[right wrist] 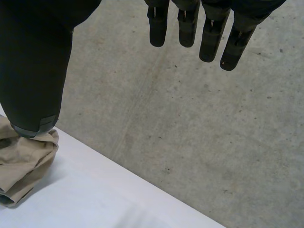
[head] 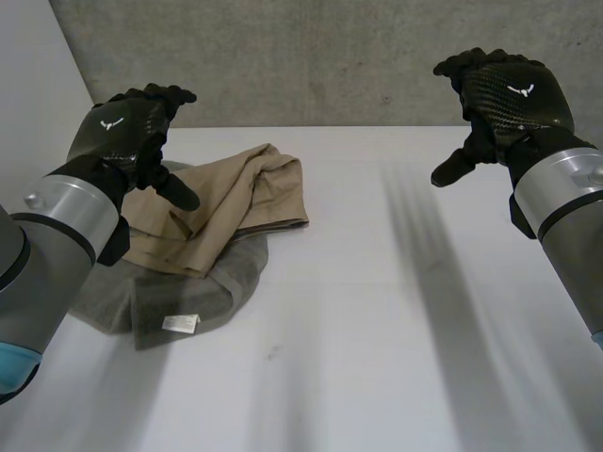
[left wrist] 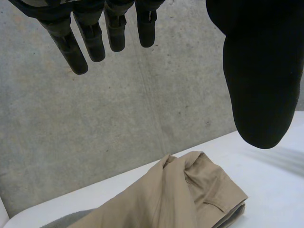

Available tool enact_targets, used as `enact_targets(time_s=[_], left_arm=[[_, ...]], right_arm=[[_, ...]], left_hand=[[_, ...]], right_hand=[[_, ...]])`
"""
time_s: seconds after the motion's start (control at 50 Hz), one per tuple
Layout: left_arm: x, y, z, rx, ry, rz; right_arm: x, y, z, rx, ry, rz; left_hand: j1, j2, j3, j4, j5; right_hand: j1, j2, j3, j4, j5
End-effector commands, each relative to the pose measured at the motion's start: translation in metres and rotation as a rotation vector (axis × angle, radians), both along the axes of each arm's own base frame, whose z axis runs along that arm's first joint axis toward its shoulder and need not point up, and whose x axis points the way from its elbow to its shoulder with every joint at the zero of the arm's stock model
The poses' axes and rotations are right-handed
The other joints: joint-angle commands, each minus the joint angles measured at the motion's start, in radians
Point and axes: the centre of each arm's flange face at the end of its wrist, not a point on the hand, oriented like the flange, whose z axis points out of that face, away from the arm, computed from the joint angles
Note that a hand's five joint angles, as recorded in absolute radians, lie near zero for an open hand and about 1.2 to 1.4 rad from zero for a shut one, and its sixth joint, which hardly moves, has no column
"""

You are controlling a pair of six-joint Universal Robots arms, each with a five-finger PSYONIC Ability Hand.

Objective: Fold the laundry.

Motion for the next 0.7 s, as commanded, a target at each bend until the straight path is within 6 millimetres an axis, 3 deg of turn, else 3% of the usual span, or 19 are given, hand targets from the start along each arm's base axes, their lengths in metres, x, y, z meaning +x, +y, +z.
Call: enact_targets(time_s=[0.02,0.12,0.26,0.36,0.46,0.54,0.7], left_arm=[[-0.002,-0.003,0.000,-0.025,-0.003,-0.002],[-0.006,-0.015,-0.017,-0.026,-0.124,0.000],[-0.017,-0.042,-0.059,-0.047,-0.404,-0.015],[-0.023,-0.069,-0.075,-0.098,-0.501,-0.001],[-0.022,-0.112,-0.108,-0.091,-0.524,0.032],[-0.021,-0.137,-0.129,-0.077,-0.536,0.049],[-0.009,-0.180,-0.164,-0.053,-0.537,0.103]], right_arm=[[0.006,0.002,-0.001,0.004,0.019,0.058],[0.013,0.013,-0.013,0.053,0.175,0.168],[0.021,0.019,-0.056,0.180,0.415,0.275],[0.022,0.024,-0.070,0.199,0.435,0.291],[0.023,0.023,-0.104,0.241,0.451,0.296],[0.020,0.024,-0.120,0.240,0.450,0.285],[0.018,0.023,-0.133,0.228,0.444,0.273]], left_hand=[[0.019,0.013,0.010,0.016,-0.004],[0.042,0.037,0.034,0.039,0.020],[0.025,0.019,0.016,0.022,0.002],[0.004,-0.001,-0.004,0.001,-0.018],[-0.002,-0.007,-0.010,-0.005,-0.024],[0.001,-0.004,-0.007,-0.002,-0.021],[0.022,0.016,0.013,0.019,-0.001]], right_hand=[[-0.015,-0.034,-0.031,-0.049,-0.055],[-0.015,-0.034,-0.031,-0.049,-0.055],[-0.015,-0.034,-0.031,-0.049,-0.055],[-0.015,-0.034,-0.031,-0.049,-0.055],[-0.015,-0.034,-0.031,-0.049,-0.055],[-0.015,-0.034,-0.031,-0.049,-0.055],[-0.015,-0.034,-0.031,-0.049,-0.055]])
